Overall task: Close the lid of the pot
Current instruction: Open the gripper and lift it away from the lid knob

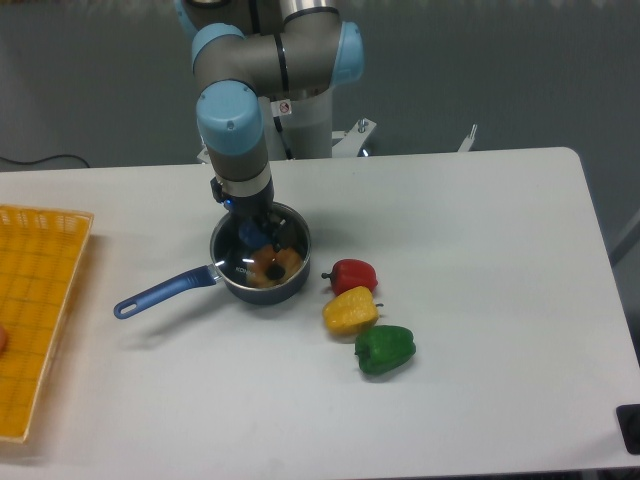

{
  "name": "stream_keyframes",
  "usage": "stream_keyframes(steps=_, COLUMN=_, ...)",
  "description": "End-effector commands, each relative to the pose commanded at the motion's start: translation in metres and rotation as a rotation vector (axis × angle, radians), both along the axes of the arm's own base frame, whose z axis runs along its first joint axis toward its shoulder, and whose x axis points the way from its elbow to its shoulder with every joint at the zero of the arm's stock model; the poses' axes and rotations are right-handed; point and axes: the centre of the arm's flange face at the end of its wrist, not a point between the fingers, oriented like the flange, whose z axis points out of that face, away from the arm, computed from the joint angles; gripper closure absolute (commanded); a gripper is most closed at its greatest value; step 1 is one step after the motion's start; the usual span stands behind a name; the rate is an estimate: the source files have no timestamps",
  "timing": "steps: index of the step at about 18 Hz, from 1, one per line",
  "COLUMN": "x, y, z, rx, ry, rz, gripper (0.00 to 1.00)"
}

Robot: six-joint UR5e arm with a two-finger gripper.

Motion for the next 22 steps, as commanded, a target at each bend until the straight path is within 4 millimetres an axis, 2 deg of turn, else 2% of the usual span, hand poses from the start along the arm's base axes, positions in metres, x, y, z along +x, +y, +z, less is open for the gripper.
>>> stream_keyframes(steps=6, x=-0.005, y=-0.007, z=0.028, rx=0.041, ry=0.030, rz=0.014, gripper=0.00)
stream_keyframes(steps=12, x=-0.045, y=-0.019, z=0.063, rx=0.067, ry=0.060, rz=0.049, gripper=0.00)
stream_keyframes(steps=17, x=-0.105, y=-0.051, z=0.080, rx=0.051, ry=0.068, rz=0.013, gripper=0.00)
stream_keyframes(steps=22, x=-0.183, y=-0.102, z=0.086, rx=0.032, ry=0.069, rz=-0.035, gripper=0.00)
